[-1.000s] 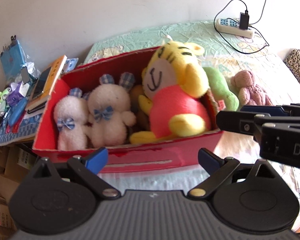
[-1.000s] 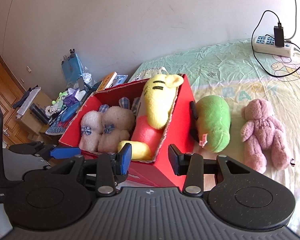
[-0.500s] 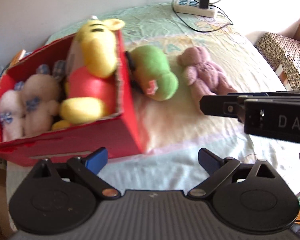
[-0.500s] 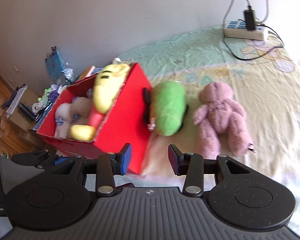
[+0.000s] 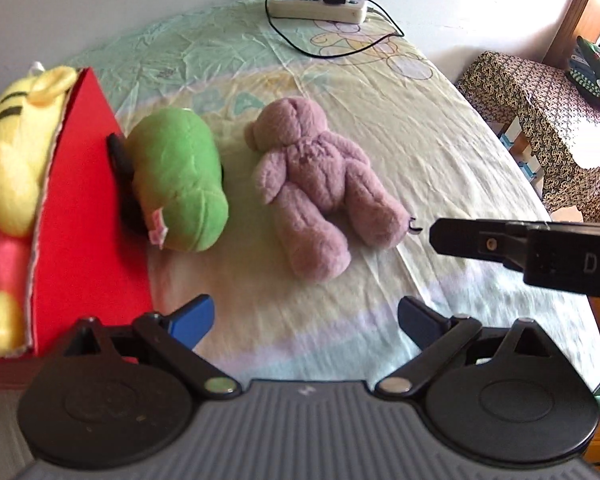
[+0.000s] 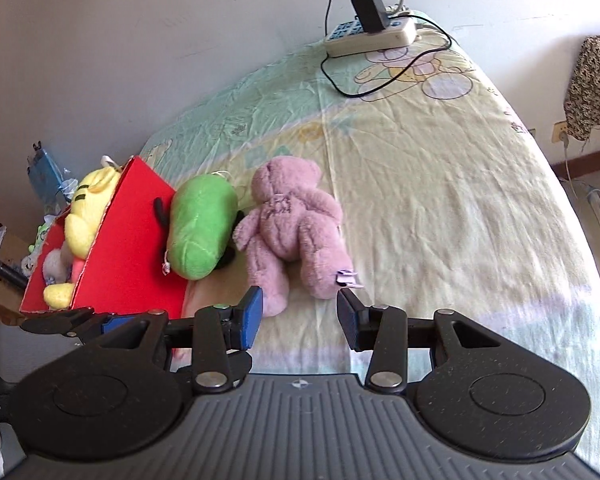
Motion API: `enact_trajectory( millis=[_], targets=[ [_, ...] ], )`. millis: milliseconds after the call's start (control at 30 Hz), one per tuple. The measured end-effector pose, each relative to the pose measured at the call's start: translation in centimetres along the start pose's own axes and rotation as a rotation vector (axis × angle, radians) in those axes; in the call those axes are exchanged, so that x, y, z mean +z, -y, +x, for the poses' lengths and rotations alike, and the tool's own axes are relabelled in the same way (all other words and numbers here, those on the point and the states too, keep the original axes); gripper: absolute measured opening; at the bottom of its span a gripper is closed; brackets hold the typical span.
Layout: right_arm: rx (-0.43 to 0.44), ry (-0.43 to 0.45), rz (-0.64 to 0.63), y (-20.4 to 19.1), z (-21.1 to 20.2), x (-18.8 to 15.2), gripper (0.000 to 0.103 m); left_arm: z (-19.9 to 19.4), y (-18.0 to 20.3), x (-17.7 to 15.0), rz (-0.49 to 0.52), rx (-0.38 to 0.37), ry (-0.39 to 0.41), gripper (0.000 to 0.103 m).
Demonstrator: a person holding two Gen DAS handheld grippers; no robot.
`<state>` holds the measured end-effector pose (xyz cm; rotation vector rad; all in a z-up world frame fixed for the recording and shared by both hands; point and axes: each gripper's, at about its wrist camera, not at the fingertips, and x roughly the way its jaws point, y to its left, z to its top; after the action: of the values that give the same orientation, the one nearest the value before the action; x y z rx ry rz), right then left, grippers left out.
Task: Organize objects
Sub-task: 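Withdraw the right tool from the box toward the pink teddy bear, then lower the right gripper onto the pink teddy bear's head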
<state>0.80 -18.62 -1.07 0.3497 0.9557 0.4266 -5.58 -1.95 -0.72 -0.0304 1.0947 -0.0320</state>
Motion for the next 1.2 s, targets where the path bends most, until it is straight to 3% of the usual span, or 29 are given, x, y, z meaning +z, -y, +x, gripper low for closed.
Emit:
enact_trajectory(
  millis=[233, 733, 1200],
  targets=[
    [-0.012, -0.009, 0.035, 2.0, 0.6, 1.0, 0.044, 1.3, 0.6, 2.2, -0.012, -0.017, 0.006, 0.102],
    [0.046, -0.066, 0.058, 3.4, 4.5, 3.4, 0.050, 4.8, 0.4, 4.4, -0.031, -0.011, -0.047, 0.103],
    [0.093, -0.139, 0.051, 3.9, 8.7, 4.9, 0.048, 6.3, 1.1, 5.7, -0.011, -0.074, -0.049, 0.103]
  ],
)
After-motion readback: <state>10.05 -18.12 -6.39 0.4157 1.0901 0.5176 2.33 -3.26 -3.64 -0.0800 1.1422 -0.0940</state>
